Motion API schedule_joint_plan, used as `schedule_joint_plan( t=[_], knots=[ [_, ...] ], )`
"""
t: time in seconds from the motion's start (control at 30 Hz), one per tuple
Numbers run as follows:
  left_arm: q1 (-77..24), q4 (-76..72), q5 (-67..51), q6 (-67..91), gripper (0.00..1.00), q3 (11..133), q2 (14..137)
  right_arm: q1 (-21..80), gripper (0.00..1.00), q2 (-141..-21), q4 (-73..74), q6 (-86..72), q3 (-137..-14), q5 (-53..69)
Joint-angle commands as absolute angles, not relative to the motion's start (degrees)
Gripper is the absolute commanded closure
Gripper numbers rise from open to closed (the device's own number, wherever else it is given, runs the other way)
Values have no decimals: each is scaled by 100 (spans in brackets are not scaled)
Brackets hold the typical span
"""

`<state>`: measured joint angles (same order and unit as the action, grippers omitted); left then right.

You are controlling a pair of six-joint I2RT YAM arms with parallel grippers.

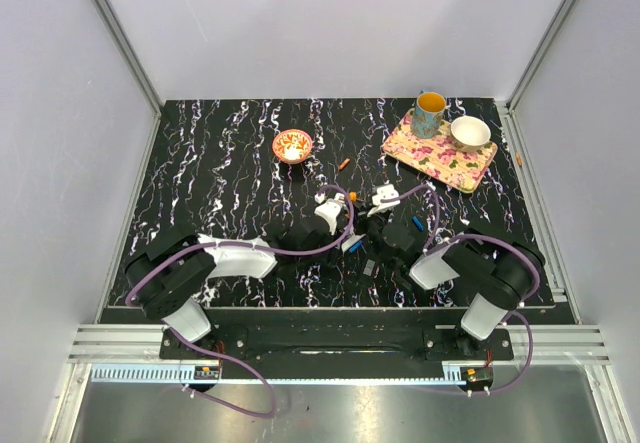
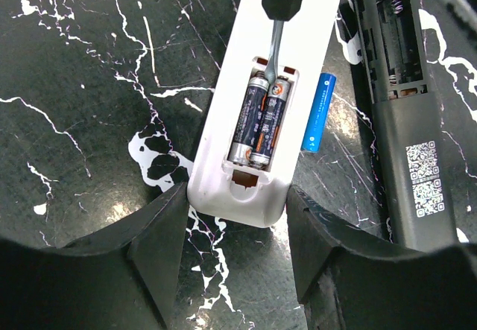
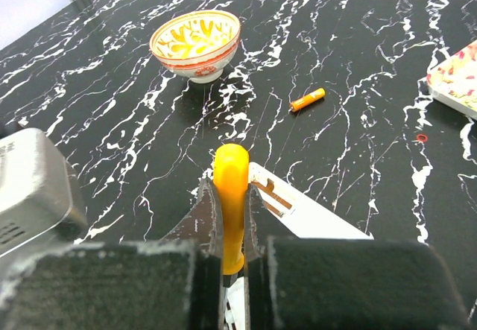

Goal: Unload the batteries from the remote control

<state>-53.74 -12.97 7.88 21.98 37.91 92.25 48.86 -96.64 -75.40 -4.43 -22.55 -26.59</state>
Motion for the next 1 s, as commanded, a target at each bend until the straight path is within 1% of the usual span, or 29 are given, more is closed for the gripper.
schedule_joint_plan(
  t=[0.0,0.1,0.23,0.37,0.57,0.7,0.83,0.97],
  knots=[
    [-5370,-422,308,2303,100,3709,9554,4465,100,-9598,-7286,-825,-2180,-1908],
    [-5361,-404,299,2294,100,3727,9562,4333,100,-9528,-7190,-1045,-2180,-1618],
    [-5370,-369,281,2276,100,3762,9589,4307,100,-9378,-6664,-1265,-2382,-1258],
    [-5353,-352,246,2268,100,3788,9615,4298,100,-9343,-6653,-1572,-2400,-1046],
    [-5344,-360,220,2268,100,3797,9668,4052,100,-9553,-7091,-2600,-2285,-554],
    [-5326,-360,202,2259,100,3788,9668,3990,100,-10088,-7988,-3347,-2110,-326],
    [-5309,-352,176,2250,100,3779,9686,3981,100,-10257,-8243,-3621,-2153,-150],
    [-5291,-378,167,2250,100,3753,9703,3981,100,-10161,-8341,-3709,-2083,-193]
  ],
)
